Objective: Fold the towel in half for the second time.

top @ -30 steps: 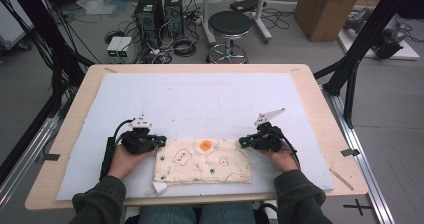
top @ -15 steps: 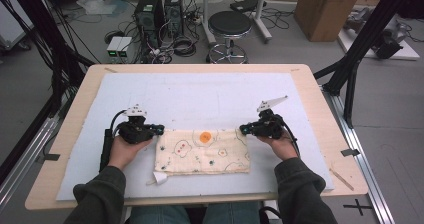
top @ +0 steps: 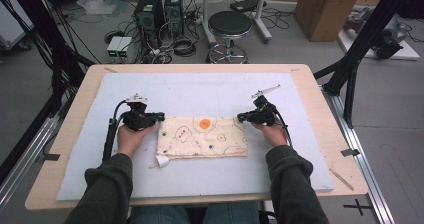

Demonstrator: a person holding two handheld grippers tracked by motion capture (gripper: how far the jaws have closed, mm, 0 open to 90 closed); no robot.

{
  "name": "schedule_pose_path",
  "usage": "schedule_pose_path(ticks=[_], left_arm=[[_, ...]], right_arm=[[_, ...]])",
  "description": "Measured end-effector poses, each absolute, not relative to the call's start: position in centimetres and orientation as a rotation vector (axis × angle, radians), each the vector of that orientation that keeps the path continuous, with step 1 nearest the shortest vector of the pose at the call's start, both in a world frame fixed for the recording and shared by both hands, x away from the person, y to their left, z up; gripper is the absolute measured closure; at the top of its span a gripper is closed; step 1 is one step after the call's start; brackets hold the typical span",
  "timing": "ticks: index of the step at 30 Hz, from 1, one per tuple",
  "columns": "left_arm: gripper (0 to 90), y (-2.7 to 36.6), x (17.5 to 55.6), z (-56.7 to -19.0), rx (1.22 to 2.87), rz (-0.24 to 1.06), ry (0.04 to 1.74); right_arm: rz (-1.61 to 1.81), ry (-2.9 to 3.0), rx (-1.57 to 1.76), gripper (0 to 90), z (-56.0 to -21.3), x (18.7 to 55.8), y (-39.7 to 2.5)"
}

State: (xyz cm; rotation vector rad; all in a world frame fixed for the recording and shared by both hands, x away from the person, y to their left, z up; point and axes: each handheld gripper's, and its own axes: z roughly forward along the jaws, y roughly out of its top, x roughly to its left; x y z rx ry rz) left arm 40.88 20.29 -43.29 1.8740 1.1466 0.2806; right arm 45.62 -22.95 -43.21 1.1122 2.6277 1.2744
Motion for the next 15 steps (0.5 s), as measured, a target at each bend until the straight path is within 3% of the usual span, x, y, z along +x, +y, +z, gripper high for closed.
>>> schedule_pose_path(ticks=[15], left_arm=[[85.2, 20.53, 40.33, -42.68, 1.877, 0.288, 1.088]], right_arm=[[1.372, 2.605, 1.085, 85.7, -42.63, 44.93, -23.38]])
